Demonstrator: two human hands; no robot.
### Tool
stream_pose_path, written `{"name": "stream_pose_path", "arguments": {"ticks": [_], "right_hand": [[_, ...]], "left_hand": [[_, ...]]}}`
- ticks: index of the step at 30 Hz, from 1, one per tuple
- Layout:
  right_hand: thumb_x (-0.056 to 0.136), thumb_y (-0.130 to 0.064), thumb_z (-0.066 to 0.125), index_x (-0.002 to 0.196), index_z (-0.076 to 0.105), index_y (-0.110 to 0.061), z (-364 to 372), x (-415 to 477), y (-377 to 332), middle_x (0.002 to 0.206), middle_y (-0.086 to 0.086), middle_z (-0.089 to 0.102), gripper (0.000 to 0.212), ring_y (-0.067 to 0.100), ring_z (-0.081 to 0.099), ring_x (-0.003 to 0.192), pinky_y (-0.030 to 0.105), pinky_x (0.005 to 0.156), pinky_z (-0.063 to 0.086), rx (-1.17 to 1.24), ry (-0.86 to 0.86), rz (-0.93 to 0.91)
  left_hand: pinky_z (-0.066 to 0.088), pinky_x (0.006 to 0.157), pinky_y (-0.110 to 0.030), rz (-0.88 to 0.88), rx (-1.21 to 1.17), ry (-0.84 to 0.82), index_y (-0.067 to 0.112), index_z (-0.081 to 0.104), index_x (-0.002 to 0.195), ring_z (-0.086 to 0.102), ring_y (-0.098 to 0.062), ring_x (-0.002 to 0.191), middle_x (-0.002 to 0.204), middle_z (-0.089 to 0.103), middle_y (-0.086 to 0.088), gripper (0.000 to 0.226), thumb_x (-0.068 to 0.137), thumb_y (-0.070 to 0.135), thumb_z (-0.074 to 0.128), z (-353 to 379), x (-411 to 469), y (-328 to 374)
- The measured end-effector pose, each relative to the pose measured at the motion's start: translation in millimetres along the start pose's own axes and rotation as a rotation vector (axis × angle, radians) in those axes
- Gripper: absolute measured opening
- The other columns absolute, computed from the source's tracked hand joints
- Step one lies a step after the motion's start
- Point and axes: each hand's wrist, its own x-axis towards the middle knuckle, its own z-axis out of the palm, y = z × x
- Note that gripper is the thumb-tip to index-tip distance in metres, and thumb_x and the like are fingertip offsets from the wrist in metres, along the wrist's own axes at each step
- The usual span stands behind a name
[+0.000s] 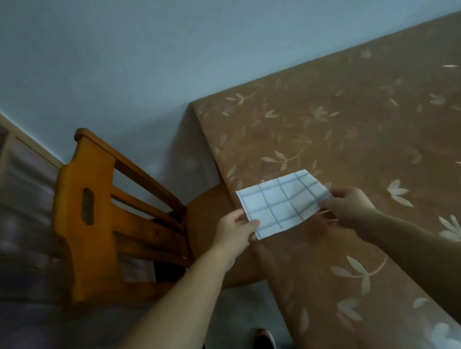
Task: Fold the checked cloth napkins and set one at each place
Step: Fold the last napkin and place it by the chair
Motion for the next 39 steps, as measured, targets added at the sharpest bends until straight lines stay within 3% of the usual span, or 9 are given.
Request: {"name": "stream_pose_path", "arguments": {"ticks": [4,7,10,18,21,23,27,32,39], "right_hand": [[0.086,-0.007,0.064,0.086,0.067,-0.013,15,31,-16,0.073,0.01,0.069,0.006,0.019,0.062,0.058,0.026,0.051,0.049,0.018,0.028,-0.001],[0.086,-0.005,0.064,0.088,0.067,-0.01,23,52,-19,0.07,0.009,0.067,0.007,0.016,0.062,0.051,0.019,0.041,0.047,0.013,0.055,0.022],[0.085,-0.008,0.064,0.09,0.068,-0.013,27,63,-12,0.069,0.008,0.07,0.008,0.017,0.065,0.055,0.022,0.045,0.048,-0.033,0.058,0.063],[0.081,-0.012,0.064,0.084,0.07,-0.017,27,70,-8,0.071,0.005,0.072,0.008,0.018,0.068,0.057,0.028,0.053,0.05,-0.138,0.092,0.034],[0.079,-0.012,0.064,0.083,0.068,-0.018,27,67,-7,0.074,0.006,0.072,0.008,0.024,0.07,0.07,0.038,0.067,0.058,-0.15,0.118,0.026],[0.08,-0.015,0.064,0.091,0.063,-0.019,25,63,-6,0.087,0.001,0.07,0.012,0.024,0.067,0.083,0.038,0.074,0.056,-0.164,0.144,0.011],[0.085,-0.023,0.059,0.115,0.058,-0.019,15,46,-14,0.104,-0.001,0.062,0.03,0.018,0.057,0.091,0.029,0.071,0.044,-0.294,0.165,-0.107],[0.089,-0.027,0.059,0.131,0.051,-0.019,-9,12,-22,0.124,0.001,0.057,0.044,0.015,0.057,0.101,0.029,0.083,0.05,-0.586,0.108,-0.304],[0.088,-0.042,0.057,0.14,0.041,-0.025,-72,-74,-2,0.138,-0.002,0.049,0.057,0.019,0.054,0.118,0.043,0.1,0.046,-0.867,0.091,-0.48]], "left_hand": [[0.041,0.046,-0.009,0.086,0.086,0.086,0.011,0.057,0.132,0.058,-0.006,0.062,0.096,0.069,-0.004,0.04,0.092,0.009,0.063,-16,46,17],[0.051,0.063,-0.016,0.111,0.217,0.091,0.011,0.051,0.139,0.064,-0.012,0.074,0.102,0.07,-0.006,0.053,0.09,0.015,0.068,-21,69,16],[0.05,0.081,-0.027,0.121,0.369,0.077,0.015,0.047,0.143,0.065,-0.017,0.091,0.1,0.07,-0.004,0.061,0.087,0.022,0.071,-21,80,12],[0.042,0.072,-0.015,0.207,0.557,0.154,0.019,0.034,0.15,0.056,-0.007,0.081,0.087,0.063,0.005,0.071,0.088,0.022,0.07,-14,73,18],[0.044,0.074,-0.02,0.22,0.613,0.178,0.021,0.034,0.149,0.056,-0.008,0.079,0.083,0.059,0.009,0.073,0.087,0.027,0.072,-14,70,17],[0.045,0.071,-0.021,0.227,0.671,0.192,0.024,0.036,0.147,0.056,-0.008,0.08,0.085,0.057,0.009,0.07,0.087,0.033,0.071,-16,66,16],[0.044,0.072,-0.021,0.283,0.813,0.203,0.028,0.044,0.141,0.052,-0.008,0.089,0.101,0.056,0.008,0.053,0.092,0.037,0.062,-19,54,19],[0.046,0.1,-0.037,0.37,1.007,0.201,0.023,0.041,0.144,0.048,-0.021,0.125,0.139,0.051,0.001,0.057,0.094,0.048,0.052,-12,22,40],[0.039,0.103,-0.039,0.375,1.153,0.26,0.026,0.041,0.143,0.041,-0.02,0.131,0.144,0.045,0.003,0.06,0.093,0.059,0.044,22,-90,46]]}}
